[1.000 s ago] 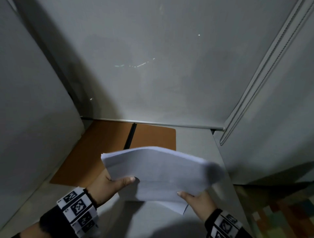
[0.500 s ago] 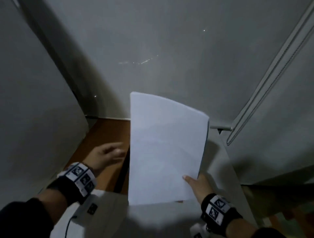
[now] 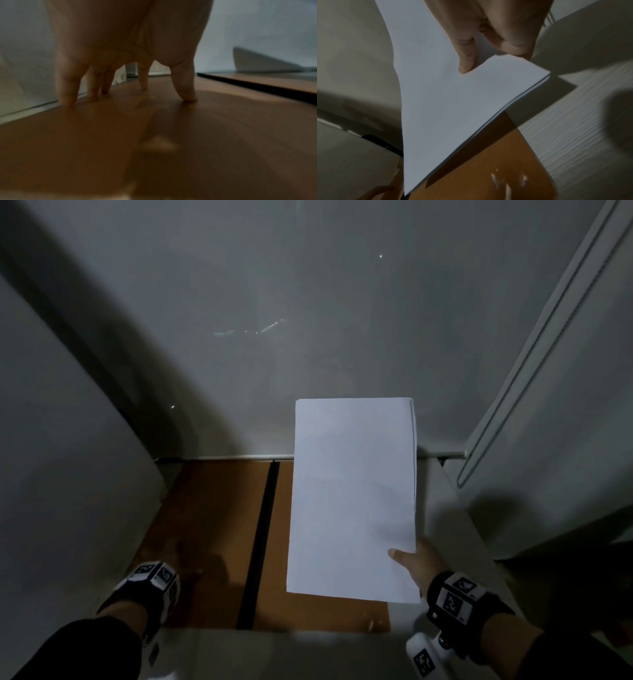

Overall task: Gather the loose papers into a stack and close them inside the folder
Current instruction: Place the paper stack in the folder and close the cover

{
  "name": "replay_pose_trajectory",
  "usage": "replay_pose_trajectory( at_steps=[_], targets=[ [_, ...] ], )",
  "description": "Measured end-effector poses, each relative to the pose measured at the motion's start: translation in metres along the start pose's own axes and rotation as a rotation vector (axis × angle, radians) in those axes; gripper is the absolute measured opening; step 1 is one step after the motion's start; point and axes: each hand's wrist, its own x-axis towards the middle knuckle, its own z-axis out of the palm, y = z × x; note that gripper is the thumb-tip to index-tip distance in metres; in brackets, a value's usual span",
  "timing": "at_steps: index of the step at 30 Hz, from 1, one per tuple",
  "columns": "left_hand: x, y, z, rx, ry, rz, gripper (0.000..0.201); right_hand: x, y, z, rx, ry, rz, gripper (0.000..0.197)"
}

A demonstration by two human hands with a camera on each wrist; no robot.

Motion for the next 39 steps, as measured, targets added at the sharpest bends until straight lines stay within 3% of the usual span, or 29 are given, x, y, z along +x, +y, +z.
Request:
replay_pose_trajectory(
  at_steps=[4,9,12,16,20,21,23,24,26,27,33,37,39],
  targets=[
    [-0.011,-0.003,0.004,-0.018,-0.05,-0.014,0.101,-0.003,0.001,-0.001,-0.023,-0.021,0.01,0.031],
    [-0.039,-0.018,0.022,0.045,-0.089,-0.099,0.131,-0.005,0.016,-0.001,-0.042,-0.056,0.132,0.047],
    [-0.06,-0.026,0.035,0.127,-0.054,-0.19,0.122,-0.008,0.033,-0.003,-0.068,-0.12,0.177,0.048],
    [-0.08,-0.041,0.039,0.125,-0.049,-0.214,0.142,-0.008,0.07,-0.008,-0.142,-0.171,0.236,0.068],
    [-0.087,-0.055,0.039,0.097,0.031,-0.231,0.154,-0.025,0.078,-0.014,-0.203,-0.235,0.284,0.062],
    [-0.086,-0.058,0.039,0.087,0.036,-0.227,0.153,-0.025,0.085,-0.013,-0.218,-0.238,0.291,0.074],
    [-0.082,-0.064,0.038,0.079,0.015,-0.244,0.149,-0.027,0.09,-0.011,-0.258,-0.281,0.311,0.103],
    [-0.08,-0.065,0.036,0.075,0.011,-0.26,0.147,-0.03,0.085,-0.011,-0.264,-0.313,0.329,0.097],
    [-0.068,-0.074,0.038,0.033,0.007,-0.274,0.147,-0.04,0.075,-0.008,-0.29,-0.353,0.353,0.061],
    [-0.063,-0.078,0.038,-0.001,0.004,-0.267,0.148,-0.043,0.075,-0.006,-0.288,-0.366,0.357,0.053],
    [-0.055,-0.083,0.034,-0.021,-0.013,-0.264,0.114,-0.048,0.074,0.002,-0.326,-0.391,0.358,0.052],
    [-0.039,-0.088,0.037,-0.07,-0.016,-0.282,0.104,-0.046,0.074,0.006,-0.391,-0.381,0.357,0.055],
    [-0.036,-0.086,0.034,-0.179,-0.056,-0.241,0.085,-0.048,0.071,0.009,-0.43,-0.366,0.369,0.061]
  ],
)
